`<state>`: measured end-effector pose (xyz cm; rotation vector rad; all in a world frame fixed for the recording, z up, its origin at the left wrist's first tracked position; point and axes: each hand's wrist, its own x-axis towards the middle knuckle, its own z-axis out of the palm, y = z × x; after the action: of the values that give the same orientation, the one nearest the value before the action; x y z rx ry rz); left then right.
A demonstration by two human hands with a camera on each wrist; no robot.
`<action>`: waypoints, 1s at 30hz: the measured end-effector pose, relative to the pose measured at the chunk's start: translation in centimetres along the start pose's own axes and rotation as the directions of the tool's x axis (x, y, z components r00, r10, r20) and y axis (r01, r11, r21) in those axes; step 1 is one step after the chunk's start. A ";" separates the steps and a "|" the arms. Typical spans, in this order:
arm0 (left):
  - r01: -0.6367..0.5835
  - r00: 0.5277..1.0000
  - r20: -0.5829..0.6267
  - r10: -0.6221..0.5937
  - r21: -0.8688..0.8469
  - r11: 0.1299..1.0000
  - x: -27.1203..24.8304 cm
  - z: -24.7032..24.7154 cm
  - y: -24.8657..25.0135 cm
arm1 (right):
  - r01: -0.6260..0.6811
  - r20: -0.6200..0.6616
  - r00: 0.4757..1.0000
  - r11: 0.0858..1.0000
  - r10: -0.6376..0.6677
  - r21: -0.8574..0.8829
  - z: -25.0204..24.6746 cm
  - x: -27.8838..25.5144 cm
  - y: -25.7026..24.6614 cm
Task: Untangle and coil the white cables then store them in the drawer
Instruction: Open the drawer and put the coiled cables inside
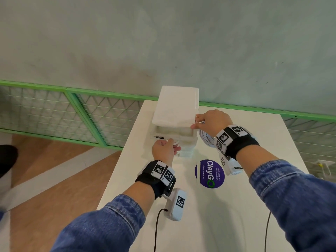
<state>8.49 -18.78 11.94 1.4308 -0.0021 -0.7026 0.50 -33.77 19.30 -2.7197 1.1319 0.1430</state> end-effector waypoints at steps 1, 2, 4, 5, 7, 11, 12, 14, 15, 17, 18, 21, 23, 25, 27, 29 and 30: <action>0.001 1.000 0.002 -0.001 0.006 1.000 -0.3 -0.3 -0.1 | -0.002 -0.002 1.000 1.000 0.002 -0.002 0.0 0.0 -0.1; 0.003 1.000 0.005 -0.003 0.007 1.000 -0.7 -0.5 -0.2 | -0.003 -0.002 1.000 1.000 0.003 -0.004 0.0 -0.1 -0.2; 0.008 1.000 0.010 -0.008 0.009 1.000 -1.3 -1.0 -0.7 | -0.001 -0.006 1.000 1.000 0.001 -0.008 0.0 -0.2 -0.3; 0.009 1.000 0.011 -0.009 0.016 1.000 -1.6 -1.3 -0.9 | -0.003 -0.010 1.000 1.000 0.003 -0.006 0.1 -0.3 -0.3; 0.009 1.000 0.018 -0.009 0.022 1.000 -2.1 -1.8 -1.3 | -0.007 -0.020 1.000 1.000 0.007 0.006 0.3 -0.2 -0.3; -0.004 1.000 0.024 0.003 0.036 0.999 -3.0 -2.8 -1.5 | -0.018 -0.046 0.999 0.999 0.020 0.037 0.7 -0.4 -0.4; -0.004 1.000 0.025 0.003 0.043 0.999 -3.2 -2.9 -1.4 | -0.023 -0.049 0.998 0.999 0.025 0.045 0.7 -0.4 -0.5; 0.003 1.000 0.021 -0.004 0.061 0.998 -3.7 -3.2 -1.5 | -0.030 -0.051 0.998 0.998 0.033 0.059 0.8 -0.5 -0.6; 0.009 1.000 0.018 -0.010 0.073 0.997 -3.9 -3.4 -1.5 | -0.032 -0.053 0.998 0.997 0.035 0.066 0.8 -0.6 -0.6; 0.023 1.000 0.014 -0.025 0.095 0.995 -4.5 -3.7 -1.5 | -0.027 -0.056 0.998 0.997 0.031 0.073 0.9 -0.7 -0.6; 0.029 0.999 0.012 -0.030 0.102 0.994 -4.8 -3.8 -1.5 | -0.022 -0.057 0.998 0.997 0.026 0.075 0.9 -0.8 -0.6; 0.044 0.999 0.011 -0.046 0.121 0.992 -5.5 -4.2 -1.7 | -0.009 -0.060 0.998 0.997 0.014 0.082 1.0 -0.9 -0.5; 0.047 0.999 0.011 -0.049 0.137 0.990 -5.9 -4.4 -1.8 | -0.008 -0.063 0.998 0.996 0.014 0.091 1.0 -0.9 -0.5; 0.046 0.999 0.010 -0.048 0.144 0.989 -6.1 -4.6 -1.8 | -0.011 -0.065 0.998 0.995 0.017 0.102 1.1 -0.9 -0.5; 0.052 0.998 0.015 -0.055 0.150 0.987 -6.2 -4.8 -1.8 | -0.010 -0.075 0.997 0.994 0.019 0.110 1.2 -0.9 -0.4; 0.057 0.997 0.034 -0.064 0.180 0.982 -6.3 -5.0 -1.9 | -0.011 -0.083 0.996 0.993 0.021 0.114 1.3 -1.1 -0.4; 0.058 0.997 0.046 -0.068 0.199 0.978 -6.3 -5.0 -1.9 | -0.013 -0.087 0.996 0.993 0.024 0.121 1.3 -1.1 -0.4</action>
<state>4.61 -11.42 11.89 1.6079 -0.0700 -0.8100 -0.05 -32.43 18.24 -2.6333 1.1501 -0.0423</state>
